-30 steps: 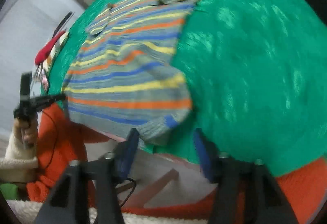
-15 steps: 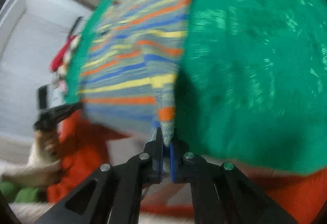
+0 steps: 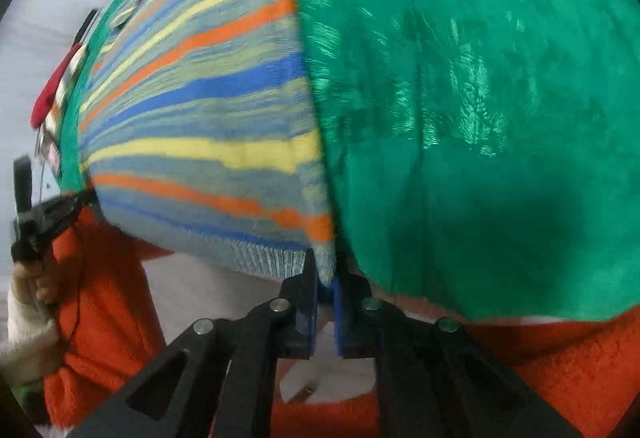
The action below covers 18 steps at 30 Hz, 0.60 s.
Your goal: Fold small clothes
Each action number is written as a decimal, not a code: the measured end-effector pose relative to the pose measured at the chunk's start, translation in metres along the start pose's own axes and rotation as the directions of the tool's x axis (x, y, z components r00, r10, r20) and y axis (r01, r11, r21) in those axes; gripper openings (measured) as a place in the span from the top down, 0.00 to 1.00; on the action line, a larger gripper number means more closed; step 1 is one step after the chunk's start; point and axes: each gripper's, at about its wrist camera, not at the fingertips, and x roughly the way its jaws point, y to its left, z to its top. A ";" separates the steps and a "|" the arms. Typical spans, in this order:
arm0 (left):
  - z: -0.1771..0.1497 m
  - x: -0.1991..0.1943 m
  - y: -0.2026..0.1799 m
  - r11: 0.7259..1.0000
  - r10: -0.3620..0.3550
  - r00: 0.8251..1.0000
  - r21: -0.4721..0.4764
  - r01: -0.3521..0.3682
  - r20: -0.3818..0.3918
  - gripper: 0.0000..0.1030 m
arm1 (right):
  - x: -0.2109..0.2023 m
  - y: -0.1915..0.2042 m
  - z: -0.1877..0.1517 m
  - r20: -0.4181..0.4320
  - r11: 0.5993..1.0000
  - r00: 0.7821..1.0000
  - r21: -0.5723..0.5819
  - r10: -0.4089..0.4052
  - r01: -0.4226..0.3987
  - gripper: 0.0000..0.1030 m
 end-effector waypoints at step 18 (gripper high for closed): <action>0.031 -0.023 0.041 0.953 0.248 0.855 -0.271 -0.132 0.455 0.16 | -0.024 0.121 0.216 0.480 0.732 0.847 -0.490 -0.227 0.473 0.37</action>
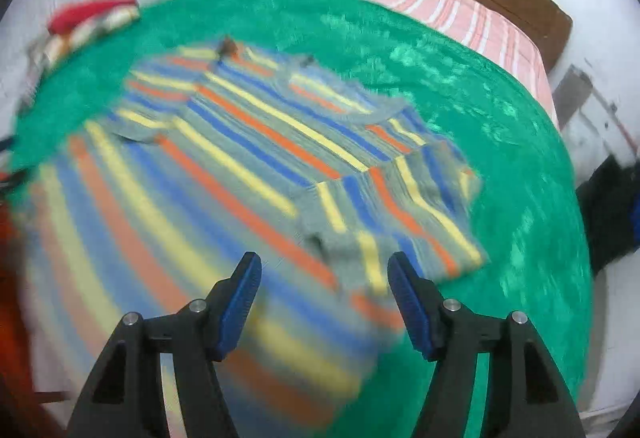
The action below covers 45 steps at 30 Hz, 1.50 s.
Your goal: Fold small clothes
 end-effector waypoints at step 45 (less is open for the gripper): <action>-0.014 0.028 0.011 0.993 -0.004 0.993 -0.122 -0.011 -0.118 0.16 | -0.045 -0.260 -0.267 0.130 0.058 0.991 0.990 -0.001 -0.130 0.97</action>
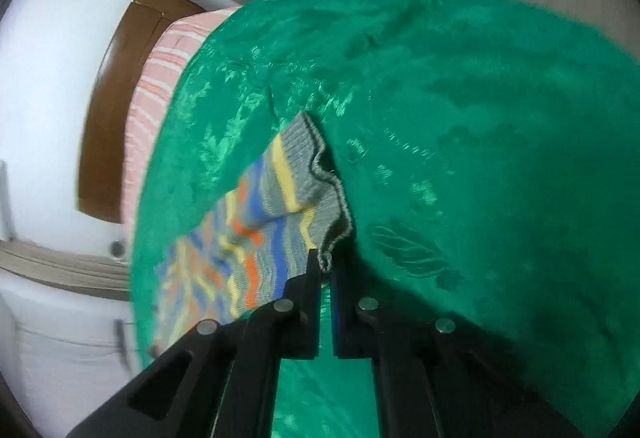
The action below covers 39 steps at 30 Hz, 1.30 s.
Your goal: Fold small clothes
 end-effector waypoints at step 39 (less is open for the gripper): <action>0.124 0.016 -0.103 0.870 -0.222 0.975 0.454 0.190 0.017 0.11 | -0.050 0.017 -0.169 0.210 0.780 0.976 -0.602 -0.055 0.174 0.39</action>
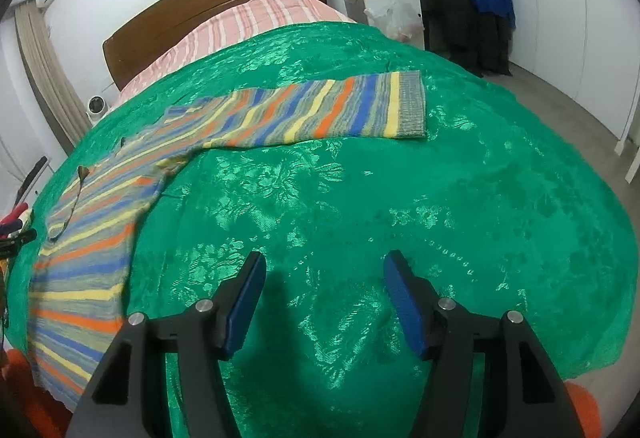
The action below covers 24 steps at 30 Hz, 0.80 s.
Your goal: Fold small clothes
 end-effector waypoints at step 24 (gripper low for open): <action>-0.087 0.049 0.307 0.516 0.003 0.982 -0.841 -0.163 -0.188 0.44 | 0.005 0.004 -0.001 0.011 1.000 1.000 -0.016 0.016 -0.016 0.30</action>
